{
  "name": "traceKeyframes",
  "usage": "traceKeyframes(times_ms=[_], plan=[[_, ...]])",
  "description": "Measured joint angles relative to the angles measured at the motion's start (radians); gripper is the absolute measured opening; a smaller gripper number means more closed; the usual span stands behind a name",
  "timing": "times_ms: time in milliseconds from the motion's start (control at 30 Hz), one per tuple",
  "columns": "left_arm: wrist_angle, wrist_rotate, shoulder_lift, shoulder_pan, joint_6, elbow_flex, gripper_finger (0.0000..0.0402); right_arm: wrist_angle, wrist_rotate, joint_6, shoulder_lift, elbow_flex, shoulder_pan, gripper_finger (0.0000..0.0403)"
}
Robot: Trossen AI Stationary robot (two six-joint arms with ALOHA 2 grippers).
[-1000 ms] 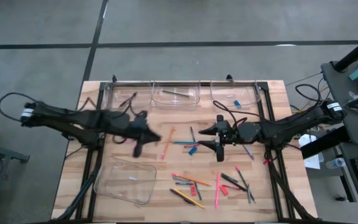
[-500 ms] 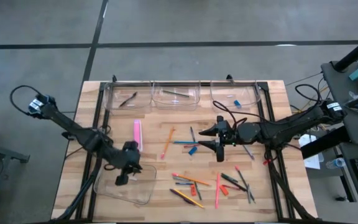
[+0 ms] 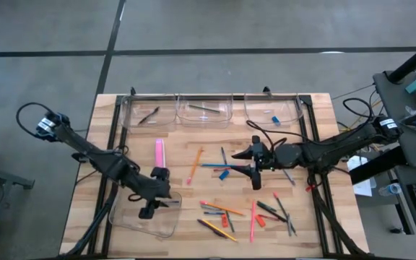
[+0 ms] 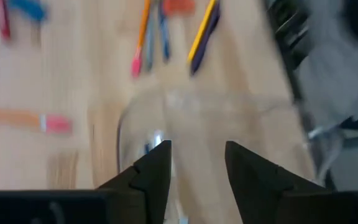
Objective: Sort crayons/erasers/pens/pencils in bins
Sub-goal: Put the blue crayon into the bottom left transparent bin
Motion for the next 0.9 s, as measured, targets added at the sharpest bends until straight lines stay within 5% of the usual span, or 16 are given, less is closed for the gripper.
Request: traceKeyframes(times_ms=[533,900], plan=[[0.168,-0.160,-0.202,0.009,0.442,0.255,0.0138,-0.038,0.008,-0.003,0.000,-0.001,-0.001,0.0192],[0.440,-0.159,-0.314,0.009,0.446,0.234,0.0138,-0.037,0.008,-0.001,0.000,-0.001,-0.001,0.0192]])
